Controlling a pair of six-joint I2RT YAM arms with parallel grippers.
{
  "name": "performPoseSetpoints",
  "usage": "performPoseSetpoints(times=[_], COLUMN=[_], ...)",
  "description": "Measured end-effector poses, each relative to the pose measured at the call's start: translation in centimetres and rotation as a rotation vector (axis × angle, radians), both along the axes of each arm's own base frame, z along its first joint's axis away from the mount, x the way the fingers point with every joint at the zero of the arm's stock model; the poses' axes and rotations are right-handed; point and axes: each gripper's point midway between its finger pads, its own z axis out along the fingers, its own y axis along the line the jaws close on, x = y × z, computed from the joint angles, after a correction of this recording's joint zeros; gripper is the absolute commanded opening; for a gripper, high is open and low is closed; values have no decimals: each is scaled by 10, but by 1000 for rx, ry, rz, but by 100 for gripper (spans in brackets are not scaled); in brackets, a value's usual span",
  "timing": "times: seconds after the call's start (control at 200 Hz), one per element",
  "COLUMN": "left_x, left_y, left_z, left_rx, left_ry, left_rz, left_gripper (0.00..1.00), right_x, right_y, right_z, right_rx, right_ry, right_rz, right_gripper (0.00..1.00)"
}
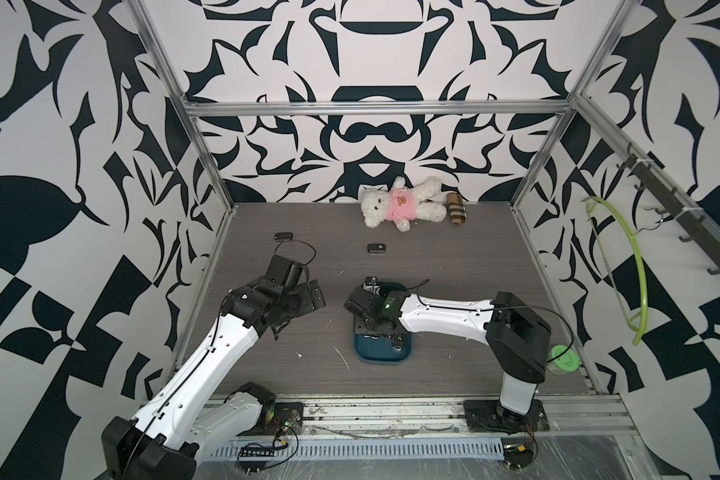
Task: Place the car key into the storage box
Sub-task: Place the car key in the storage box.
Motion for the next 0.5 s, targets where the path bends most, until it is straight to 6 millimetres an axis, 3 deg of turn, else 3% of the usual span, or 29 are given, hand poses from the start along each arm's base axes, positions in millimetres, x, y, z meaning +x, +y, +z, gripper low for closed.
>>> performPoseSetpoints(times=[0.18,0.305,0.5], left_x=[-3,-4,-5], left_y=[3,3,4], left_z=[0,-1,-2], left_rx=[4,4,7], left_ry=[7,10,14], left_rz=[8,12,14], left_gripper=[99,99,99], right_x=[-4,-4,-5], right_y=[2,2,2], right_z=[-11,-13,-13], right_rx=[9,11,12], right_ry=[29,37,39], right_rz=[-10,-16,-17], right_gripper=[25,37,41])
